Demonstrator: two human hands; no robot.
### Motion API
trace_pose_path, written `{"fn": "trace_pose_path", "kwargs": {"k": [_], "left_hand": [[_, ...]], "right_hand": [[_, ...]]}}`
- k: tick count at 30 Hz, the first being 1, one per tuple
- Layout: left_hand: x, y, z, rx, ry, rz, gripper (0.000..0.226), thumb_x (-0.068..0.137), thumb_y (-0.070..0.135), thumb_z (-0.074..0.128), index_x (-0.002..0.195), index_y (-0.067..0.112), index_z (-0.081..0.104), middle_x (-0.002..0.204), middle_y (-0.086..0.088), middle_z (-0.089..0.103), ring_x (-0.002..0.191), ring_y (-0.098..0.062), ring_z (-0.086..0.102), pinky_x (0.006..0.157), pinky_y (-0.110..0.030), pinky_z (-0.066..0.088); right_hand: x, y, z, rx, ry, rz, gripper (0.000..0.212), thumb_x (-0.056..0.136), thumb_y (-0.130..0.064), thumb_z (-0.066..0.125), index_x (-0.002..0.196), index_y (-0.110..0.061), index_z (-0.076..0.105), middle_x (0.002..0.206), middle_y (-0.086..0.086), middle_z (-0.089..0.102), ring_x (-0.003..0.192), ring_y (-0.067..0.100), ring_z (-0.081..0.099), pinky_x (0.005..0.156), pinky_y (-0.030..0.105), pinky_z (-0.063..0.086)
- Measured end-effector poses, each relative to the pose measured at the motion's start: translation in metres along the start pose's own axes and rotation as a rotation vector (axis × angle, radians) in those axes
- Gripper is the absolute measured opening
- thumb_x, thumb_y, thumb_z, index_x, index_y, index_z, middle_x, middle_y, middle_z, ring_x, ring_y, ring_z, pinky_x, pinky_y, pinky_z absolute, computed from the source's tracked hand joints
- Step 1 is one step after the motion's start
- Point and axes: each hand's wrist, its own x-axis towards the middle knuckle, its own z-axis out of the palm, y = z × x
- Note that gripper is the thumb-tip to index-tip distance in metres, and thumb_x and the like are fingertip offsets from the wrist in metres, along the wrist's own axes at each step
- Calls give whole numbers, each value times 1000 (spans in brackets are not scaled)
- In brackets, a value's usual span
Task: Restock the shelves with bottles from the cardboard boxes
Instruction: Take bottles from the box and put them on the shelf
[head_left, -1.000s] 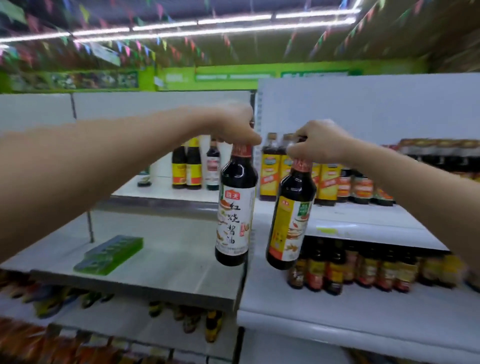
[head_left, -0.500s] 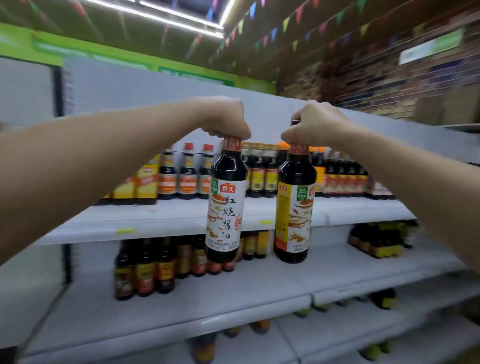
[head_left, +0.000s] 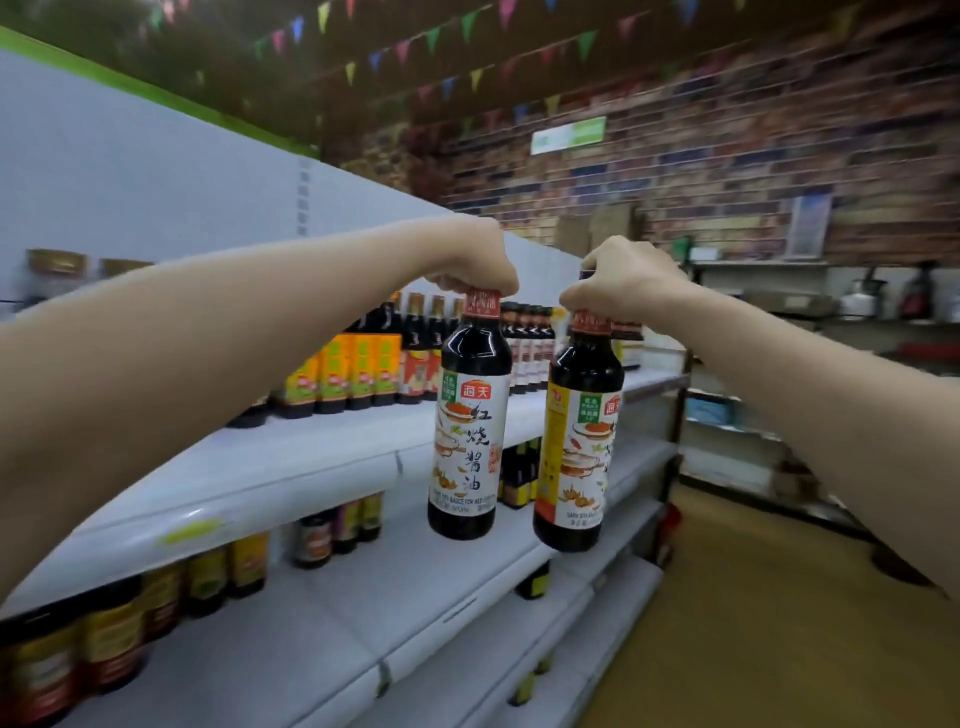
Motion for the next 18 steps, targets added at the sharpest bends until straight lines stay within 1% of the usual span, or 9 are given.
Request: {"fn": "trace_pose_path", "kwargs": {"k": [2, 4, 7, 9, 10, 12, 14, 18], "left_hand": [[42, 10, 14, -12, -32, 49, 33, 87, 23, 52, 58, 8, 46, 50, -5, 44, 44, -21, 38, 48, -25, 34], [83, 22, 27, -15, -50, 108, 35, 89, 23, 51, 57, 8, 45, 49, -5, 43, 44, -20, 37, 48, -25, 34], [138, 40, 47, -24, -30, 194, 38, 90, 24, 52, 56, 8, 44, 49, -5, 44, 43, -21, 39, 49, -25, 35], [172, 52, 67, -26, -33, 235, 37, 89, 26, 54, 57, 8, 46, 51, -6, 47, 46, -22, 42, 51, -26, 37], [189, 58, 78, -23, -46, 248, 36, 88, 27, 54, 58, 8, 48, 54, -7, 48, 48, -23, 43, 52, -27, 38], [221, 70, 101, -22, -77, 261, 37, 88, 28, 53, 56, 8, 50, 54, -7, 50, 50, -23, 45, 55, -29, 40], [253, 84, 124, -39, -98, 271, 39, 88, 27, 53, 55, 7, 49, 49, -6, 49, 46, -21, 44, 52, -26, 39], [316, 120, 165, -26, -124, 279, 38, 92, 26, 51, 58, 8, 49, 53, -6, 47, 49, -20, 42, 51, -27, 37]], "right_hand": [[24, 24, 9, -30, 7, 63, 27, 81, -36, 64, 74, -12, 54, 68, 4, 54, 64, 23, 50, 52, 28, 32], [46, 50, 16, -61, 26, 120, 29, 81, -37, 64, 71, -13, 51, 64, 2, 50, 60, 21, 48, 50, 27, 30], [75, 87, 30, -89, 45, 190, 31, 82, -35, 63, 65, -14, 46, 59, 1, 45, 56, 20, 45, 49, 26, 29], [90, 111, 43, -109, 39, 234, 29, 82, -36, 62, 69, -15, 48, 61, 0, 48, 56, 18, 47, 49, 26, 30], [98, 124, 51, -119, 41, 256, 27, 81, -36, 62, 72, -15, 48, 63, 0, 49, 57, 18, 47, 49, 26, 30], [114, 151, 68, -123, 37, 278, 27, 80, -33, 62, 68, -15, 45, 62, 0, 46, 55, 18, 44, 48, 26, 28], [129, 179, 84, -121, 23, 286, 30, 79, -30, 62, 64, -15, 40, 59, 0, 41, 53, 18, 40, 47, 25, 25], [165, 243, 104, -128, 24, 278, 32, 80, -33, 63, 63, -18, 40, 61, -1, 44, 56, 18, 43, 47, 25, 26]]}}
